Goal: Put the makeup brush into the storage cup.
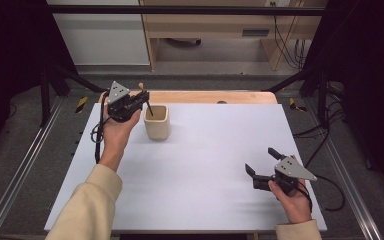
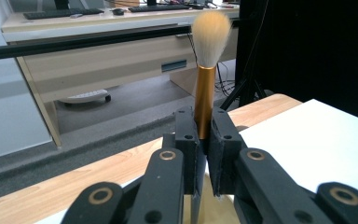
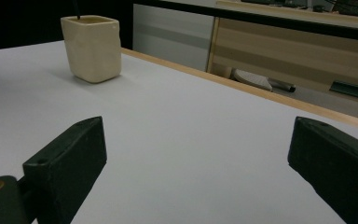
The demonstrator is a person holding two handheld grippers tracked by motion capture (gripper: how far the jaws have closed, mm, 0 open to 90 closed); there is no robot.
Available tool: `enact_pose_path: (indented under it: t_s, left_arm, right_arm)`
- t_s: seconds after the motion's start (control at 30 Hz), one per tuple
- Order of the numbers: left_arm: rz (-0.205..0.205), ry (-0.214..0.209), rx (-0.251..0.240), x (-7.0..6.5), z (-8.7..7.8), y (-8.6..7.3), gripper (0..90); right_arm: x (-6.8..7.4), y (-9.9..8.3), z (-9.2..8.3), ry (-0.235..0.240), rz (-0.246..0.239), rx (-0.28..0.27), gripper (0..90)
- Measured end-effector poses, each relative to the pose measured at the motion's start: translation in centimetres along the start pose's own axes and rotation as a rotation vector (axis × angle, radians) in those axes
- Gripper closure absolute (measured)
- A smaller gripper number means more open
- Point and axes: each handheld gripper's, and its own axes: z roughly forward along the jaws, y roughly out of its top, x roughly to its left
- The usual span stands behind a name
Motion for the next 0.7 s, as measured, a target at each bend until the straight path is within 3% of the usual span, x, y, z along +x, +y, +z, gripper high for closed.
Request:
enact_pose_path:
  t_s: [0.7]
  left_arm:
    - [-0.003,0.002,0.023,0.1,0.6,-1.3,83.3]
  right_arm:
    - [0.0,0.0,0.0,-0.001,0.004,-0.003,4.8]
